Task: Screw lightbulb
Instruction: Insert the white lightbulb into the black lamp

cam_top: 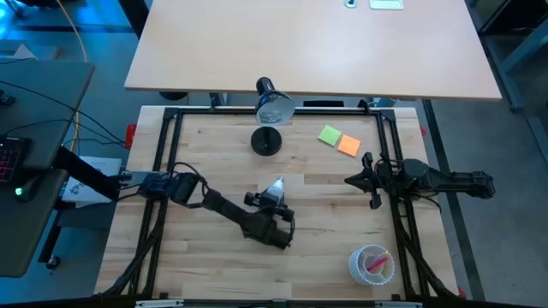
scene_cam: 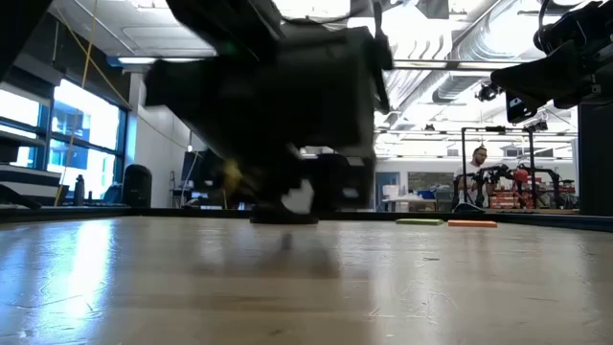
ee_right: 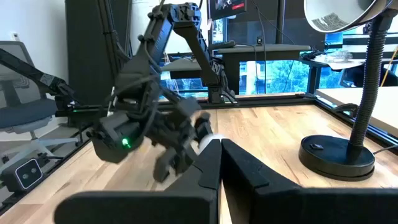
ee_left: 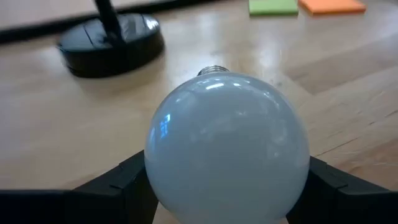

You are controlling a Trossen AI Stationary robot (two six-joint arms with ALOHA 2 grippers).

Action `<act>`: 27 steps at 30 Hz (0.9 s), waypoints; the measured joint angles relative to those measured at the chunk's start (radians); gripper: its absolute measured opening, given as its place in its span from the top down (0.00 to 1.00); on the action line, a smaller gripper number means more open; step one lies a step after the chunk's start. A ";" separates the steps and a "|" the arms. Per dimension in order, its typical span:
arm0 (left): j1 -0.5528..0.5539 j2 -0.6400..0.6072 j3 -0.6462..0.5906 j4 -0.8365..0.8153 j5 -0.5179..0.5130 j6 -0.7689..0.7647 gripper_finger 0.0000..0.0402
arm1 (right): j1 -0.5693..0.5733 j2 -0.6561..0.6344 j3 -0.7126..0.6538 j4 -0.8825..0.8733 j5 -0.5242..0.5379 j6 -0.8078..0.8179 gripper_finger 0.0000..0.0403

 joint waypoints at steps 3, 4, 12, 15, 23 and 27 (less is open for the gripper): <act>-0.042 -0.002 -0.008 -0.063 -0.089 -0.142 0.35 | 0.000 0.000 0.000 0.000 0.000 0.000 0.98; -0.057 -0.002 -0.022 -0.072 -0.128 -0.205 0.35 | 0.000 0.000 0.000 0.000 0.000 0.000 0.98; -0.184 -0.014 -0.119 -0.142 -0.259 -0.636 0.35 | 0.000 0.000 0.000 0.000 0.000 0.000 0.98; -0.220 -0.027 -0.120 -0.135 -0.256 -0.630 0.35 | 0.000 0.000 0.000 0.000 0.000 0.000 0.98; -0.301 -0.162 -0.120 -0.123 -0.260 -0.461 0.38 | 0.000 0.000 0.000 0.000 0.000 0.000 0.98; -0.339 -0.263 -0.119 -0.039 -0.195 -0.208 0.39 | 0.000 0.000 0.000 0.000 0.000 0.000 0.98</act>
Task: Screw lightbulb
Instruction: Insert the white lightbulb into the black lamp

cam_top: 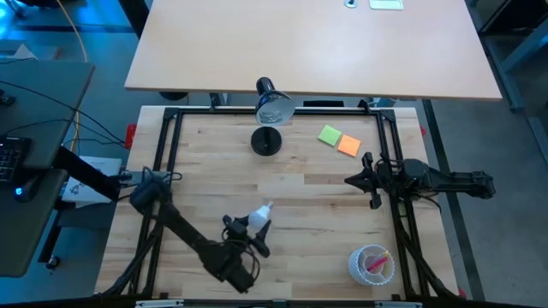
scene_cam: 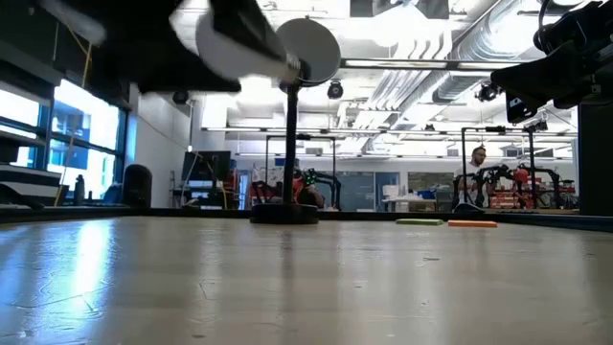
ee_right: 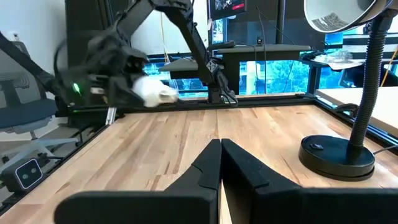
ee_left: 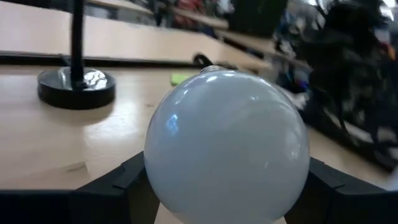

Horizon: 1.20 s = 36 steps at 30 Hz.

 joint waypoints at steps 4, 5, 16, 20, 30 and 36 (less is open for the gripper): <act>-0.004 -0.083 0.000 0.205 0.203 0.362 0.39 | 0.000 0.000 0.000 0.000 0.000 0.000 0.98; 0.004 -0.093 0.000 0.270 0.273 0.456 0.39 | 0.000 0.000 0.000 0.000 0.000 0.000 0.98; 0.106 -0.100 -0.139 0.802 0.529 1.006 0.39 | 0.000 0.000 0.000 0.000 0.000 0.000 0.98; 0.155 -0.100 -0.307 1.153 0.597 1.081 0.39 | 0.000 0.000 0.000 0.000 0.000 0.000 0.98; 0.183 -0.100 -0.649 1.872 0.669 1.308 0.39 | 0.000 0.000 0.000 0.010 0.000 0.000 0.98; 0.183 -0.100 -0.708 1.996 0.692 1.321 0.39 | 0.000 0.000 0.000 0.152 0.016 0.121 0.98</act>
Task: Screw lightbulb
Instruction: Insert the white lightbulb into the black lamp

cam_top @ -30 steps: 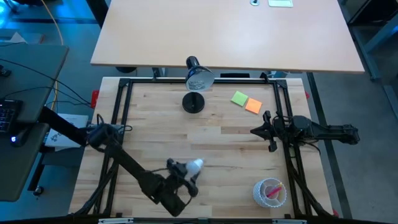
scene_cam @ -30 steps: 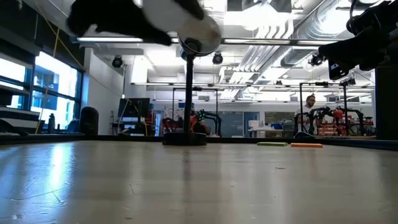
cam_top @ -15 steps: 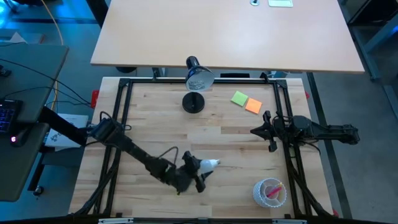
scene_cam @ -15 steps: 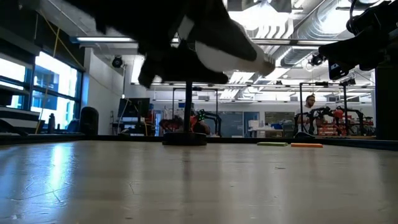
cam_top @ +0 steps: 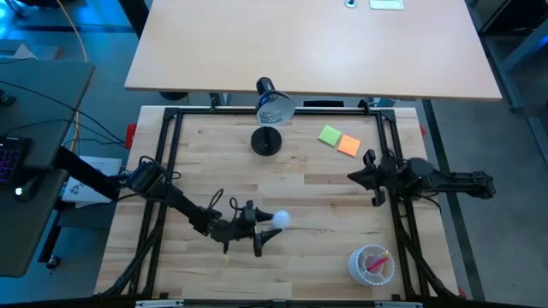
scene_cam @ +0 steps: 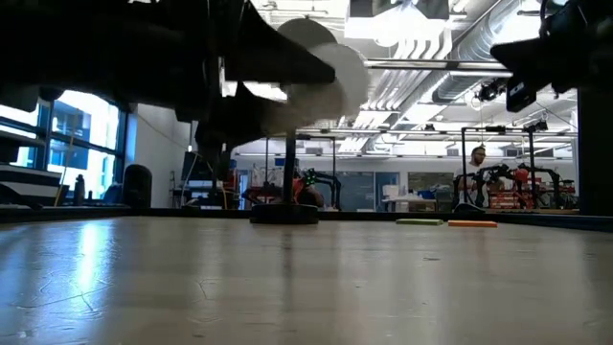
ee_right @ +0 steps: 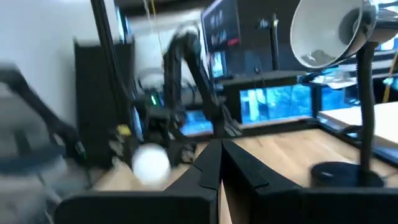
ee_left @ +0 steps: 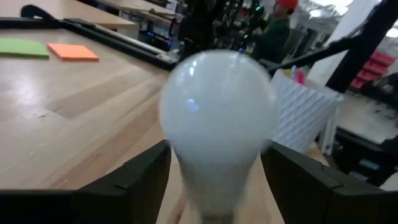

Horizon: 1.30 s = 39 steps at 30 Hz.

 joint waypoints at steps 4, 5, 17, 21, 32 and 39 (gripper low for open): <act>0.001 0.000 0.000 0.019 -0.003 -0.002 0.39 | -0.001 0.000 0.000 0.043 0.079 0.025 0.98; 0.004 0.000 0.000 0.022 -0.008 -0.009 0.39 | -0.001 0.000 0.000 0.043 0.106 0.030 0.98; 0.089 0.000 0.001 -0.084 -0.006 -0.097 0.39 | 0.021 0.100 0.001 -0.150 -0.054 0.148 0.98; 0.140 0.000 0.001 -0.138 0.093 -0.128 0.39 | 0.077 0.226 0.001 -0.145 -0.105 0.148 0.89; 0.218 0.000 0.122 -0.480 0.350 -0.055 0.43 | 0.265 0.557 0.003 -0.144 -0.132 0.230 0.34; 0.231 0.000 0.132 -0.471 0.344 -0.033 0.43 | 0.325 0.675 0.003 -0.135 -0.031 0.179 0.24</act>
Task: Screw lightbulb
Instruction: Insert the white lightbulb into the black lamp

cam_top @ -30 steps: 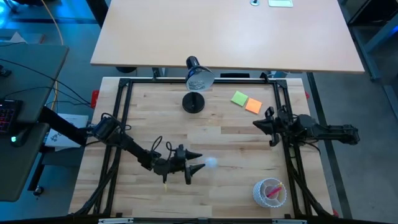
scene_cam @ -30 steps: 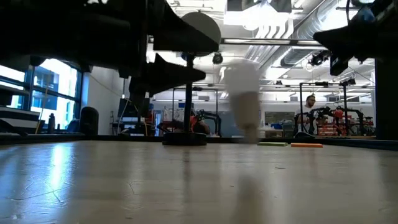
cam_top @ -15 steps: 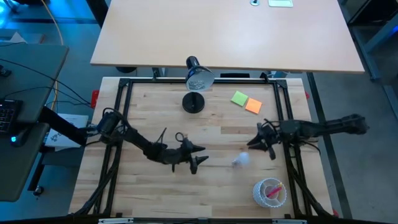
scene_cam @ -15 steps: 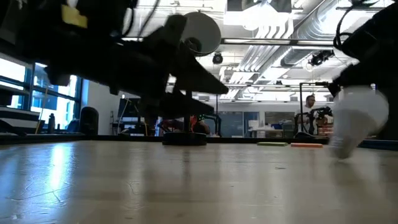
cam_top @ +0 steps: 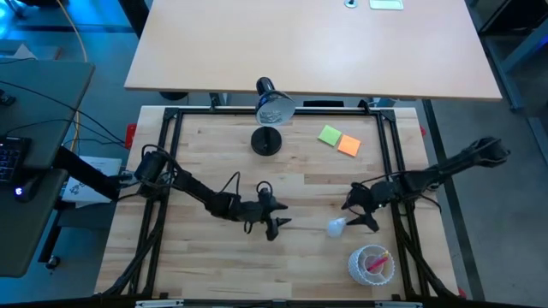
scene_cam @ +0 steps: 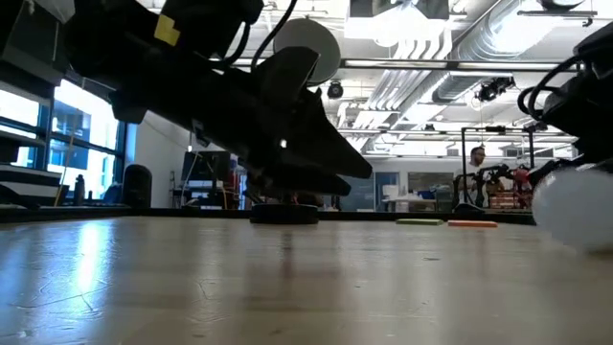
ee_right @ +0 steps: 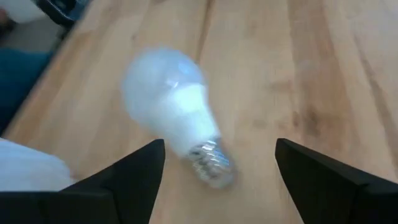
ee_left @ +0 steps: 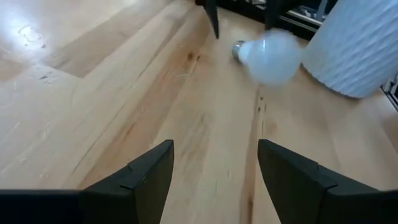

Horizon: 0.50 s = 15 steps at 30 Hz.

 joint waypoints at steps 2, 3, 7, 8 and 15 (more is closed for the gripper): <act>0.000 0.000 0.000 0.000 -0.006 0.006 0.43 | 0.015 0.029 0.000 0.035 0.025 -0.013 0.24; 0.000 0.000 0.000 0.001 -0.007 0.007 0.43 | 0.023 0.044 0.000 0.049 0.032 -0.014 0.24; 0.000 0.000 0.001 0.003 -0.013 0.006 0.43 | 0.061 0.116 0.000 0.127 0.033 -0.047 0.24; 0.000 0.000 0.001 0.003 -0.014 0.006 0.43 | 0.073 0.138 0.000 0.146 0.033 -0.063 0.24; 0.000 0.000 0.001 0.009 -0.018 0.021 0.44 | 0.132 0.314 0.001 0.319 0.034 -0.130 0.24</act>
